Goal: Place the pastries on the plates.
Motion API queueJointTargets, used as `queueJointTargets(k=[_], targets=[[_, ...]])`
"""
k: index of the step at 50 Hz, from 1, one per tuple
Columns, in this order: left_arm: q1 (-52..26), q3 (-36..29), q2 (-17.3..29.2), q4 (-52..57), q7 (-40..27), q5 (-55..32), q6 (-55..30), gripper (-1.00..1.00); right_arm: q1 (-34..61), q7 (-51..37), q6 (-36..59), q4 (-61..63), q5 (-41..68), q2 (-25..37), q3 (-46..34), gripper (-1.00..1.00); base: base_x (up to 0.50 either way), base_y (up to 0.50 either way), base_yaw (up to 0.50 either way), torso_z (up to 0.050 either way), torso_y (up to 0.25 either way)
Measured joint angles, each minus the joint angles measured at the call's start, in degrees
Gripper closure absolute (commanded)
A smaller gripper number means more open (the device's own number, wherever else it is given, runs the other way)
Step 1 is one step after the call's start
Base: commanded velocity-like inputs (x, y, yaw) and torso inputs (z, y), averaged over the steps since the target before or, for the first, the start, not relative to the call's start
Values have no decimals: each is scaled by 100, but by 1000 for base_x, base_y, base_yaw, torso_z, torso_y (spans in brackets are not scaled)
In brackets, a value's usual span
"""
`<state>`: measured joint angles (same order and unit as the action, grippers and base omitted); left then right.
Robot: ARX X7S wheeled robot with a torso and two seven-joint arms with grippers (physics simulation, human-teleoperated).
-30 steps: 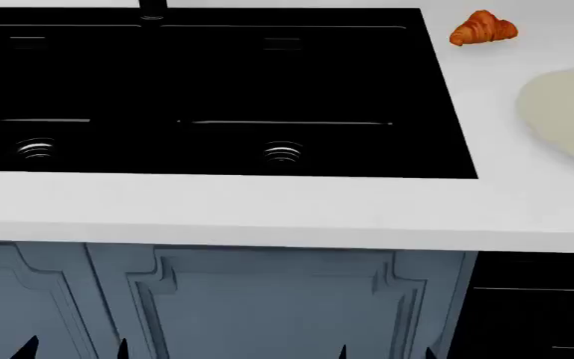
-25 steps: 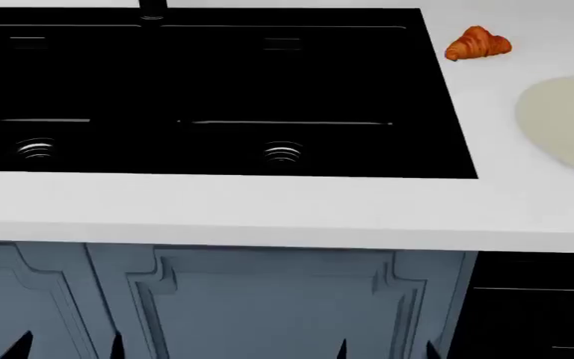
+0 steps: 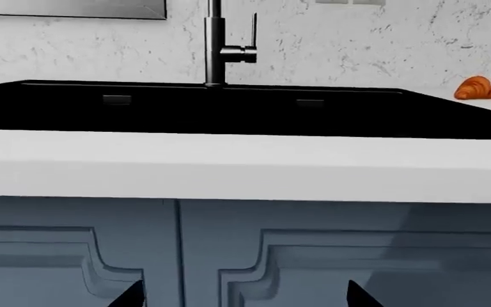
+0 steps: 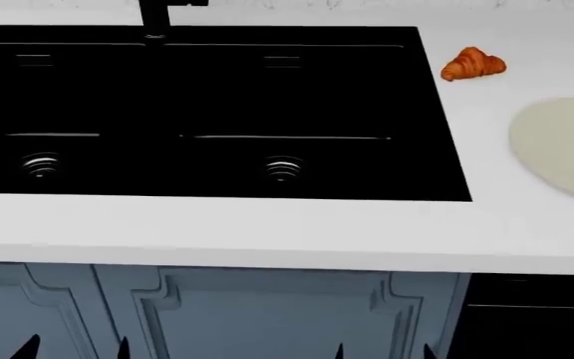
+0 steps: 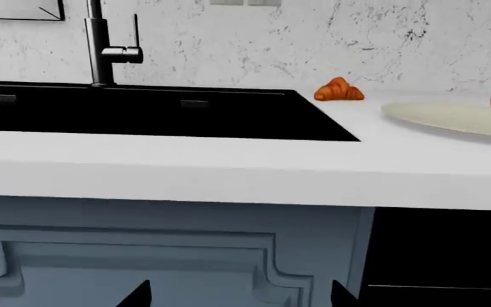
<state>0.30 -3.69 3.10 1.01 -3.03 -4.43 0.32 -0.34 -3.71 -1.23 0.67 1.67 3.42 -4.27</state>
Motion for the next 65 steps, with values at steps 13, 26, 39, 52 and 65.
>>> queueJointTargets(k=[13, 26, 39, 52, 65], targets=[[42, -108, 103, 71, -102, -166, 57, -100, -5, -119, -32, 10, 45, 106, -143, -100, 0, 0, 0, 50, -4], [21, -136, 162, 139, -289, -323, -133, -100, -10, -235, -65, 38, 99, 194, -257, -100, 0, 0, 0, 17, -2], [46, -259, 246, 154, -363, -380, -42, -100, -39, -329, -200, 61, 102, 287, -377, -100, 0, -287, 0, 0, 0], [65, -422, 327, 138, -378, -400, 128, -100, -41, -428, -219, 95, 114, 366, -460, -100, 0, -456, 0, 0, 0], [49, -540, 392, 129, -400, -470, 143, -100, -19, -500, -201, 80, 163, 427, -520, -100, 0, -458, 0, 0, 0]])
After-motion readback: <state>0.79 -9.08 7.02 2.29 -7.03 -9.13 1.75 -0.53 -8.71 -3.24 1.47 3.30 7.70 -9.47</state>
